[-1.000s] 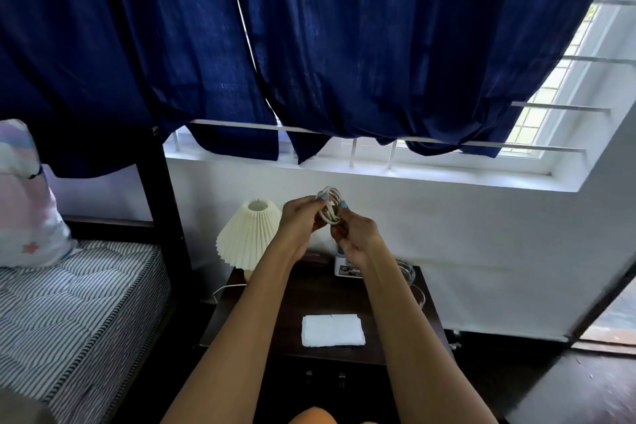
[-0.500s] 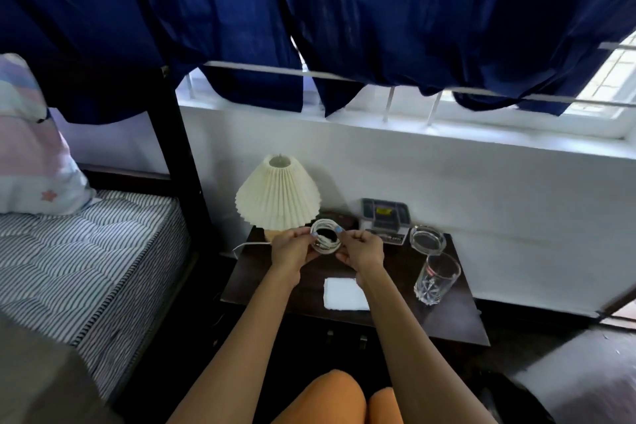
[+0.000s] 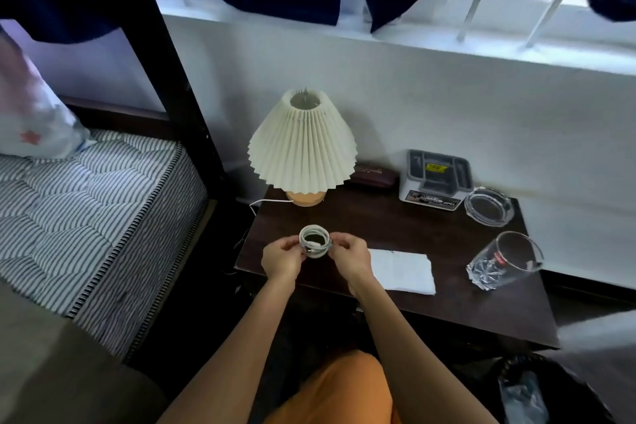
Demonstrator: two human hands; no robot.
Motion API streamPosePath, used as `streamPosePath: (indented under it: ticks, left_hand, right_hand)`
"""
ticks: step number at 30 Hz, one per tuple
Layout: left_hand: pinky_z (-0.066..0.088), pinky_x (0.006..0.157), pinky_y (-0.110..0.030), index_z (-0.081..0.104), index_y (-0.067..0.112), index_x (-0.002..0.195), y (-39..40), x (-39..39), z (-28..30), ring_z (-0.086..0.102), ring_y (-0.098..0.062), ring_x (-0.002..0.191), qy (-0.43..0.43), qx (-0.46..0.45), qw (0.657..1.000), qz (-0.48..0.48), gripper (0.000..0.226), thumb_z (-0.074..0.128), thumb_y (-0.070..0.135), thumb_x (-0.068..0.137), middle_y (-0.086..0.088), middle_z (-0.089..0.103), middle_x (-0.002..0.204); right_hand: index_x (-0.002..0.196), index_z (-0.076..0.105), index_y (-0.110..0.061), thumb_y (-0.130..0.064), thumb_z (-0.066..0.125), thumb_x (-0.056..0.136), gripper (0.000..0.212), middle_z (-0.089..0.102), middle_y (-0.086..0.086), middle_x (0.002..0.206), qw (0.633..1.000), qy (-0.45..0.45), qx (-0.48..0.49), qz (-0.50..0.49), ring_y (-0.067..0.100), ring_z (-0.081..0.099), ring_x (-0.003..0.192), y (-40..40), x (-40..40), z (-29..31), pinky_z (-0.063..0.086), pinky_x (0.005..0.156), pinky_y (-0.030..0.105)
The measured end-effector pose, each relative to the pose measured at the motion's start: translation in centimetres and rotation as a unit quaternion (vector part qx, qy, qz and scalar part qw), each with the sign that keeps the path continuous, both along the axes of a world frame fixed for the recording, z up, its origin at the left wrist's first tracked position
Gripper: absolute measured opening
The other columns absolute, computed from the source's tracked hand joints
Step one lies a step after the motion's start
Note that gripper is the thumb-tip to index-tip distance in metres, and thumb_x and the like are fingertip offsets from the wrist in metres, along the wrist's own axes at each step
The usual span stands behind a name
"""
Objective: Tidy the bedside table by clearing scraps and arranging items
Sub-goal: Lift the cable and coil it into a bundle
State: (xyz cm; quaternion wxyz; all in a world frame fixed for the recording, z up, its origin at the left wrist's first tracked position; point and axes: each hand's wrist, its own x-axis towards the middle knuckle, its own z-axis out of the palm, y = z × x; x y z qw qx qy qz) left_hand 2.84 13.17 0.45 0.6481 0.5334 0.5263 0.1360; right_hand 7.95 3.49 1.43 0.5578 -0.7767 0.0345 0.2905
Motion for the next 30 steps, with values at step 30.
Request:
streamPosePath:
  ticks: [30]
  left_hand:
    - [0.04,0.079,-0.024,0.058,0.005,0.12,0.5,3.5,-1.1,0.06,-0.025,0.109,0.107,0.102,0.989,-0.012,0.037,0.061,0.006,0.083,-0.01,0.064,0.119]
  right_hand:
    - [0.142,0.037,-0.009,0.009,0.044,0.086,0.06,0.045,0.012,0.144,0.989,-0.064,-0.061,0.121,0.024,0.044,0.132,1.1,3.4,-0.9,0.036,0.106,0.027]
